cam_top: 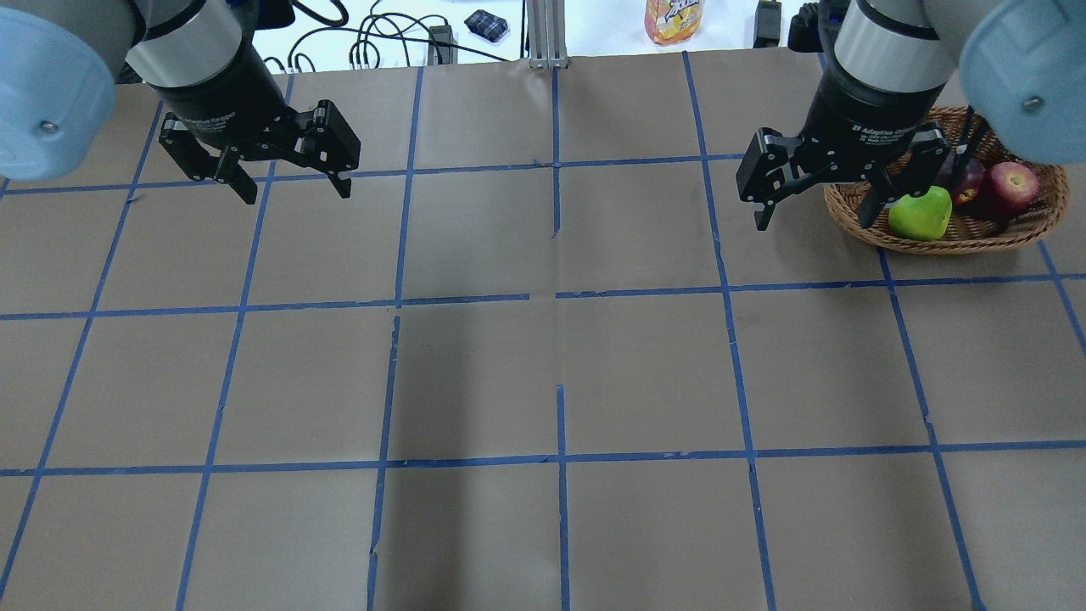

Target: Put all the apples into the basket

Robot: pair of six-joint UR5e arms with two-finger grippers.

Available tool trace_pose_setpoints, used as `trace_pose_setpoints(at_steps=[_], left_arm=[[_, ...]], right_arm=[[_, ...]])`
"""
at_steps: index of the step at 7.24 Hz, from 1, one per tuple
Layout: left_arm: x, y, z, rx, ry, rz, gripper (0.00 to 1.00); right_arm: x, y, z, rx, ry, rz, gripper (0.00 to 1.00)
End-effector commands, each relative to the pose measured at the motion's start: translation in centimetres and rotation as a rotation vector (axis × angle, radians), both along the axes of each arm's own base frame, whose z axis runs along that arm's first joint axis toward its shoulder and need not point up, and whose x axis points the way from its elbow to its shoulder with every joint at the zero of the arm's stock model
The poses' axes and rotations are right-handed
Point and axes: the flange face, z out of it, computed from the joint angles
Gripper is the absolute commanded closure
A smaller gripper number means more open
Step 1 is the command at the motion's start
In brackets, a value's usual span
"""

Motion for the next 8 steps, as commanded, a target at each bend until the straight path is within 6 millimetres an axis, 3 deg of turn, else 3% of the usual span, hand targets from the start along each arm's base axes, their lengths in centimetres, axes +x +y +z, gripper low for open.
trace_pose_setpoints(at_steps=[1,3,8], left_arm=[[-0.1,-0.1,0.1,-0.009,0.000,-0.002,0.00],[0.0,-0.2,0.1,-0.012,0.001,0.000,0.00],[0.1,-0.3,0.1,-0.015,0.001,0.000,0.00]], right_arm=[[-0.3,-0.3,-0.2,-0.008,-0.063,-0.023,0.00],[-2.3,-0.5,-0.3,0.014,-0.039,-0.060,0.00],[-2.6,0.1,1.0,-0.014,0.006,-0.061,0.00]])
